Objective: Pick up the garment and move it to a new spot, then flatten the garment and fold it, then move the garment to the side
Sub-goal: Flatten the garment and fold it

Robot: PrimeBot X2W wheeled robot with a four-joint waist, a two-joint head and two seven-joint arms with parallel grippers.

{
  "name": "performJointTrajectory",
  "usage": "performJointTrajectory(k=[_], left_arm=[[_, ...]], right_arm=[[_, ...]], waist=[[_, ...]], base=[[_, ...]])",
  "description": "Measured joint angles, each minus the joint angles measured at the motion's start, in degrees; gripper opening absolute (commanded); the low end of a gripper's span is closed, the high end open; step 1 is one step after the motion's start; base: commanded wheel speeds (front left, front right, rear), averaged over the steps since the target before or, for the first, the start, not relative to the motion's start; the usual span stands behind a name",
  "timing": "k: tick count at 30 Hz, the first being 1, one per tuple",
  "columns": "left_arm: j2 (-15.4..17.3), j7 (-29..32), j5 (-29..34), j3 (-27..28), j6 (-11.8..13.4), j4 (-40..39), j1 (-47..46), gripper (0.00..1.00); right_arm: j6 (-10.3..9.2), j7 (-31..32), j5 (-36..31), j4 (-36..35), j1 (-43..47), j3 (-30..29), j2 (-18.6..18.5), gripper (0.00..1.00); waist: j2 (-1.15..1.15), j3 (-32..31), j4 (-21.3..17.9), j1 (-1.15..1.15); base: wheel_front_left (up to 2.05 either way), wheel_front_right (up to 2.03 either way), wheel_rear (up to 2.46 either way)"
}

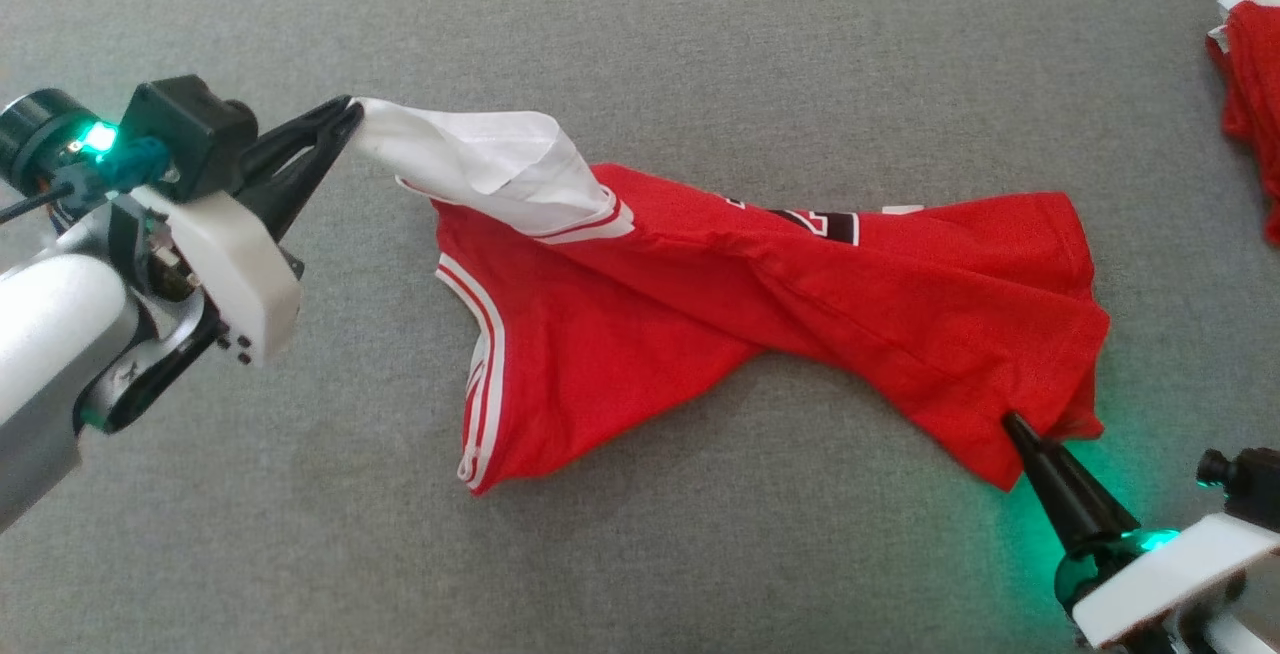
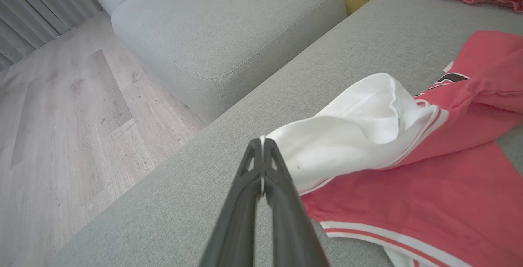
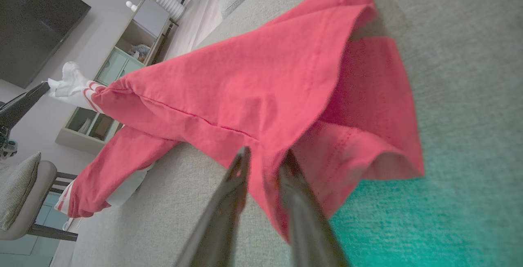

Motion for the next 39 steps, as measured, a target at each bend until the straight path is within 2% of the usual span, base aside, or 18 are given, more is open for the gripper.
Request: performJointTrajectory(k=[7,10,11,17,23,31,36,39], left_arm=[[-0.1,-1.1,0.1,0.0,0.0,0.8,0.0,0.00],[0.3,-2.6,1.0,0.0,0.1,0.9,0.0,0.00],[1.1,-3.8,2.0,0.1,0.4,0.6,0.0,0.00],[3.6,-8.5,5.7,1.9,2.2,-1.1,-0.4,0.00],[5.4,-11.4,8.5,4.9,3.7,-4.4,-4.7,0.00],[7.0,-10.2,12.7,8.8,3.4,-7.1,-15.1,0.00],[6.7,-7.2,13.1,10.1,0.7,-5.1,-20.8,0.00],[5.0,-5.3,13.2,10.3,-1.2,-2.0,-23.8,0.00]], right_arm=[[0.00,-0.8,0.1,-0.7,0.0,0.5,-2.1,0.00],[0.00,-1.3,-0.2,-2.7,0.0,-1.6,-4.3,0.00],[0.00,-1.4,-1.0,-4.7,0.0,-3.6,-6.8,0.00],[0.00,-1.6,-1.5,-9.8,-3.7,-11.2,-16.0,0.00],[0.00,2.3,-1.5,-12.7,-8.3,-17.8,-21.4,0.00],[0.00,8.3,-1.4,-13.9,-18.3,-22.6,-24.6,0.00],[0.00,11.9,-2.3,-13.0,-28.2,-21.6,-24.3,0.00],[0.00,14.1,-3.8,-10.8,-35.9,-18.4,-22.2,0.00]], waist=[[0.00,-1.2,-0.2,0.00],[0.00,-2.3,-0.6,0.00],[0.00,-3.3,-1.1,0.00],[0.00,-7.3,-2.4,0.00],[0.00,-11.5,-3.2,-0.01],[0.00,-13.1,-3.6,-0.01],[0.00,-11.6,-4.1,-0.01],[0.00,-9.5,-4.1,-0.01]], base=[[0.00,0.00,0.00],[0.00,0.00,0.00],[0.00,0.00,0.00],[0.00,0.00,0.00],[0.00,0.00,0.00],[0.00,0.00,0.00],[0.00,0.00,0.00],[0.00,0.00,0.00]])
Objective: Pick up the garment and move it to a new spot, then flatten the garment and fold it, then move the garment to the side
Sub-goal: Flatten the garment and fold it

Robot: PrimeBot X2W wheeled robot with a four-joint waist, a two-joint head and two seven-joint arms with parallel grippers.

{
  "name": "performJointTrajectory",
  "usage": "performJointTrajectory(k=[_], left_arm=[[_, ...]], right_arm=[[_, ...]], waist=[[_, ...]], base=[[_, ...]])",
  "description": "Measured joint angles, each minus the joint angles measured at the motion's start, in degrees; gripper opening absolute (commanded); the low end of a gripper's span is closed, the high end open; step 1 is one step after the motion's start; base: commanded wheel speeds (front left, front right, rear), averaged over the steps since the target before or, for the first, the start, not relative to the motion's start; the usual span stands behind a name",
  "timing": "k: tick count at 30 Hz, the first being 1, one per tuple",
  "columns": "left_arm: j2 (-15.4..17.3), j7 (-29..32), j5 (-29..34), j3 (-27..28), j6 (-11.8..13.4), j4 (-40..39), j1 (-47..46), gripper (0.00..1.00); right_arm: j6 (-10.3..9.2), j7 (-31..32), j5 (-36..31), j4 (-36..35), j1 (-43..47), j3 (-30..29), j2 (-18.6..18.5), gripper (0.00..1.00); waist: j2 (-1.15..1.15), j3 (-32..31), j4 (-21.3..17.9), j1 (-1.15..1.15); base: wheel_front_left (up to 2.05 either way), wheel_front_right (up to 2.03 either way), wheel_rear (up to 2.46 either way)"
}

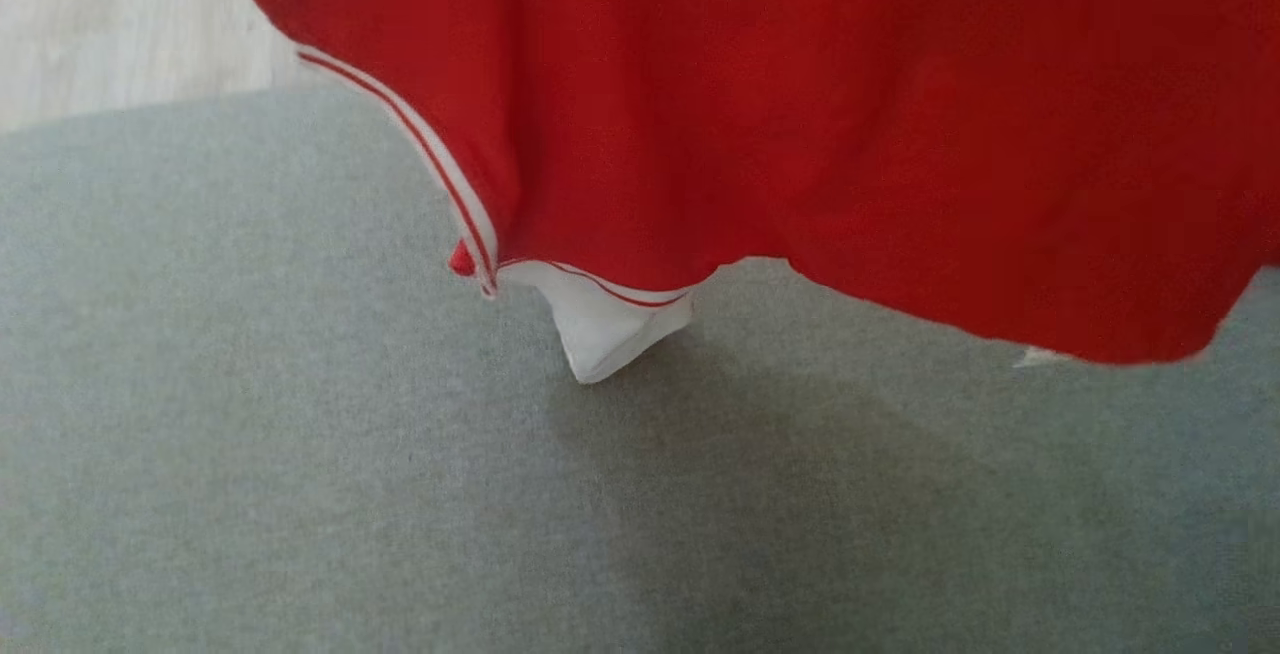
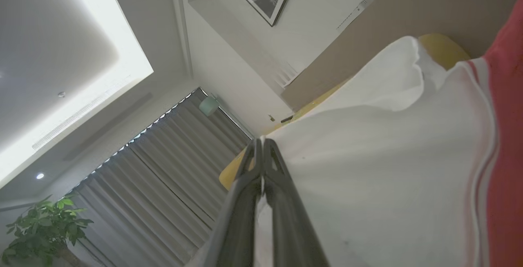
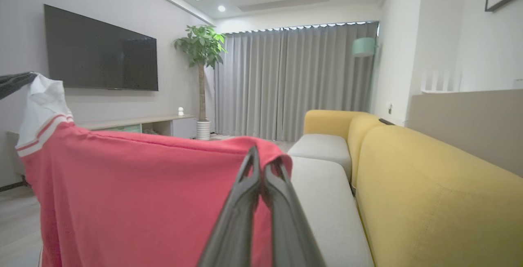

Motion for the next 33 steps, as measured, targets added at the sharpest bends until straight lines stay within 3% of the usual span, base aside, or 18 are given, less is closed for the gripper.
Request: performJointTrajectory(k=[5,9,15,20,24,29,33], left_arm=[[-5.3,1.5,3.2,-1.1,-2.4,7.4,-3.9,0.00],[-9.9,0.7,4.5,-0.3,-2.2,14.6,-8.1,0.00],[-16.8,-6.7,11.4,2.8,2.4,24.7,-19.8,0.00],[-20.6,-12.6,12.9,3.6,2.7,30.0,-22.9,0.00],[-20.3,-14.6,12.9,2.2,1.7,30.6,-18.3,0.00],[-17.6,-15.5,11.4,-0.2,1.3,25.8,-8.0,0.00],[-14.1,-16.0,9.1,-2.0,3.0,19.0,2.1,0.00]], right_arm=[[0.00,1.9,-3.5,6.5,-13.4,7.0,5.8,0.00],[0.00,0.7,-7.3,12.8,-23.7,10.8,8.9,0.00],[0.00,-8.6,-14.0,22.8,-38.8,12.3,10.8,0.00],[0.00,-13.3,-14.8,27.2,-42.9,15.3,10.4,0.00],[0.00,-14.4,-13.2,28.0,-41.4,20.5,10.1,0.00],[0.00,-15.2,-9.7,28.4,-34.8,26.1,8.2,0.00],[0.00,-15.9,-5.4,27.9,-27.6,28.9,6.7,0.00]], waist=[[0.00,5.2,0.5,0.02],[0.00,10.5,1.1,0.03],[0.00,19.4,2.4,0.04],[-0.01,24.5,4.4,0.04],[0.00,25.6,6.5,0.01],[0.00,24.6,7.4,0.00],[0.00,22.7,7.4,0.00]], base=[[0.00,0.00,0.00],[0.00,0.00,0.00],[0.00,0.00,0.00],[0.00,0.00,0.00],[0.00,0.00,0.00],[0.00,0.00,0.00],[0.00,0.00,0.00]])
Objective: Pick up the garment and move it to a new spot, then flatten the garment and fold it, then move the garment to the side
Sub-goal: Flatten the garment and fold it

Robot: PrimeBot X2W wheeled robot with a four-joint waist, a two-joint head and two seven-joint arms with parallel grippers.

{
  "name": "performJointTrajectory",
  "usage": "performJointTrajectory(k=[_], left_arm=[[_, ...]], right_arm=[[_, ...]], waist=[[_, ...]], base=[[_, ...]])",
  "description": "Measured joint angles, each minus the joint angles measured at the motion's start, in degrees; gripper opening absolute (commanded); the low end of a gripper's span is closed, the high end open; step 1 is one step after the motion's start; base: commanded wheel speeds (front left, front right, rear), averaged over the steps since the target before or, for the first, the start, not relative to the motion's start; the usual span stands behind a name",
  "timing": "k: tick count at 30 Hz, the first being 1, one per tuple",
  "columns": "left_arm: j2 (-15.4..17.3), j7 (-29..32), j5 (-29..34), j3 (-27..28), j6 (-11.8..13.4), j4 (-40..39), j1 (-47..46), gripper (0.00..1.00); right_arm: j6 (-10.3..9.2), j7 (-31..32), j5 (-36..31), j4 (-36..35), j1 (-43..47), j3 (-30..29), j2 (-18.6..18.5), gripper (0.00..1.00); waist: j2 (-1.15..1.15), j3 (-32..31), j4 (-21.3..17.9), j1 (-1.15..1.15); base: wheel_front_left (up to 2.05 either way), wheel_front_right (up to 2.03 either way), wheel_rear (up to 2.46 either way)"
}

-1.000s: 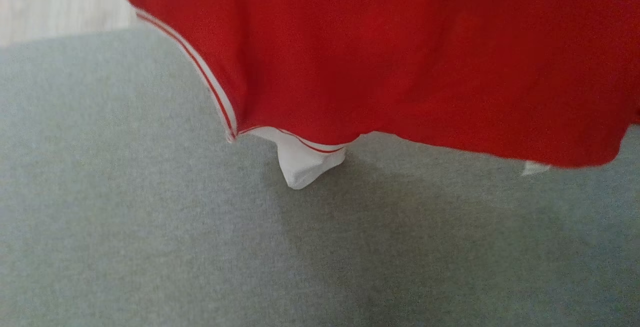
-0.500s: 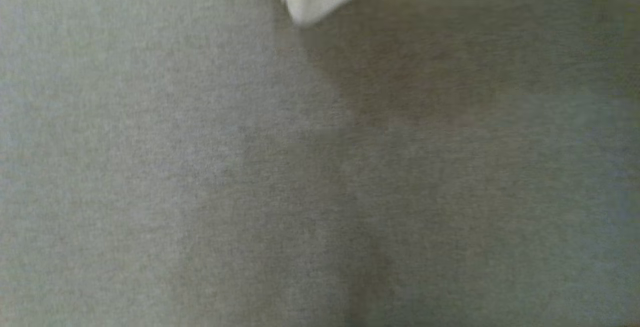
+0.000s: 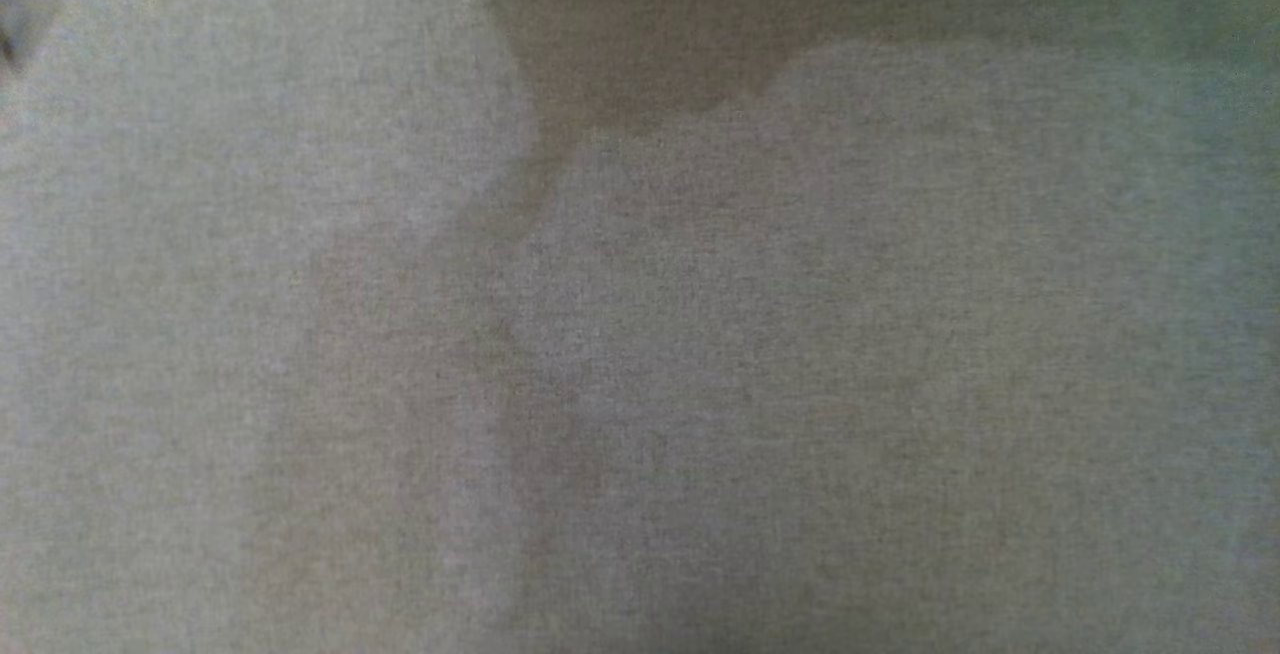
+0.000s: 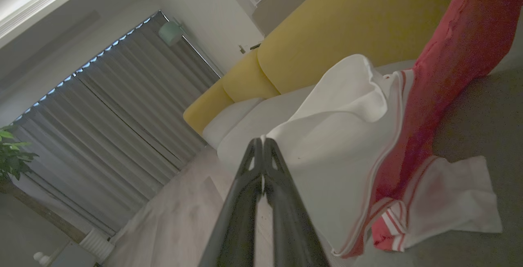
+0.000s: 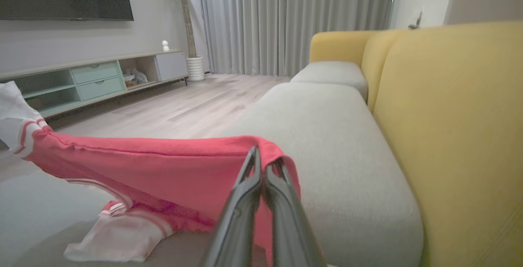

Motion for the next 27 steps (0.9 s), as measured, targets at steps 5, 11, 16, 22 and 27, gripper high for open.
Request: performJointTrajectory(k=[5,11,16,22,27], left_arm=[[5.0,0.0,-2.6,-2.0,3.0,-7.8,10.6,0.00],[11.5,0.1,-7.9,-6.3,8.8,-19.2,26.9,0.00],[12.4,0.6,-10.9,-8.8,12.6,-25.3,39.3,0.00],[11.9,1.1,-12.1,-9.5,14.7,-27.0,50.9,0.00],[10.2,1.1,-13.1,-9.5,14.8,-28.2,56.6,0.00]], right_arm=[[0.00,-0.2,3.6,-1.9,8.2,0.8,-0.8,0.00],[0.00,-0.2,4.7,-5.2,21.8,-1.0,-0.9,0.00],[0.00,-0.2,4.7,-6.8,33.2,-1.4,-0.7,0.00],[0.00,-0.2,3.7,-8.0,42.6,-1.6,0.6,0.00],[0.00,-0.2,3.5,-9.3,50.8,-1.7,0.1,0.00]], waist=[[0.00,-2.6,-0.6,-0.01],[0.00,-7.0,-2.2,-0.01],[0.00,-10.7,-3.3,-0.02],[0.00,-14.3,-4.1,-0.01],[0.01,-16.0,-4.1,-0.01]], base=[[0.00,0.00,0.00],[0.00,0.00,0.00],[0.00,0.00,0.00],[0.00,0.00,0.00],[0.00,0.00,0.00]])
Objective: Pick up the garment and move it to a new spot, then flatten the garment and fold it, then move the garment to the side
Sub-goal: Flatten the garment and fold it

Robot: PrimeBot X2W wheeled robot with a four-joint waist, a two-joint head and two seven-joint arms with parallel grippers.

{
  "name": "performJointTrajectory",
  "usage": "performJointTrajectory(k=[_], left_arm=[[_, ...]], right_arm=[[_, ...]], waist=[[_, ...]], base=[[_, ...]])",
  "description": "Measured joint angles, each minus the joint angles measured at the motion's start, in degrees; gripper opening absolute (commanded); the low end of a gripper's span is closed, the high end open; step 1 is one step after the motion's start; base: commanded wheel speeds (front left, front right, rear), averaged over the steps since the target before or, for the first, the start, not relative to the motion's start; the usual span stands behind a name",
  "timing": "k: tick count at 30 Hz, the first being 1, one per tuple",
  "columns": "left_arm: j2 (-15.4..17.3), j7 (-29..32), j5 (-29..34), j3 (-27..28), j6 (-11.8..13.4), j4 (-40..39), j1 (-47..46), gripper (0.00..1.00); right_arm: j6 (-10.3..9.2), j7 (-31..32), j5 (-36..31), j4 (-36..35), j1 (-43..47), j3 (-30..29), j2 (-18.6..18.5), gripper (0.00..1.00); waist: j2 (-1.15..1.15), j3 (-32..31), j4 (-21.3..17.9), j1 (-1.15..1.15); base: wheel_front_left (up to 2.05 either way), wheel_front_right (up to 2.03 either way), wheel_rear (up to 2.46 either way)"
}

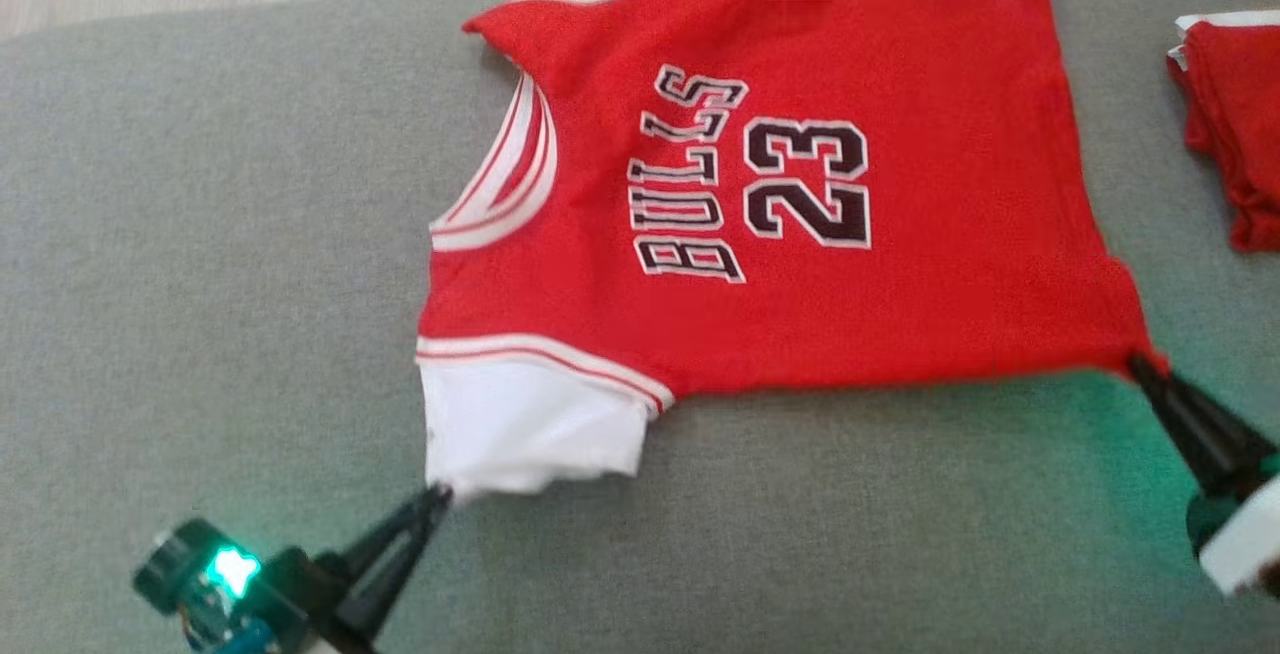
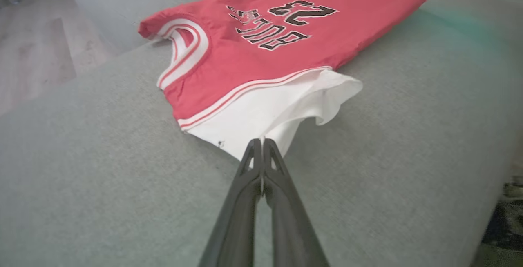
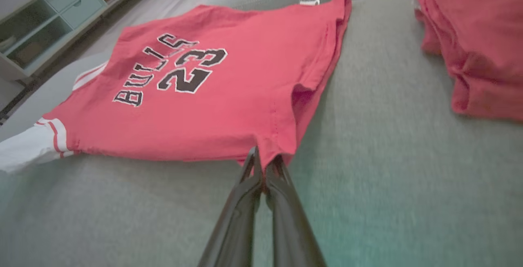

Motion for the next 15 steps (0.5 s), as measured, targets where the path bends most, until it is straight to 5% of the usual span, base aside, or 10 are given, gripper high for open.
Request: performJointTrajectory(k=[7,15], left_arm=[[-0.5,1.5,0.2,0.3,-2.9,-0.3,2.8,0.00],[0.9,3.7,6.3,4.2,-5.8,0.5,-11.5,0.00]], right_arm=[[0.00,0.0,2.8,-3.7,4.0,-3.3,-0.8,0.00],[0.00,0.0,5.0,-5.6,3.3,-6.5,-0.2,0.00]], waist=[[0.00,0.6,0.0,0.01],[0.00,3.6,0.4,0.01]], base=[[0.00,0.00,0.00],[0.00,0.00,0.00]])
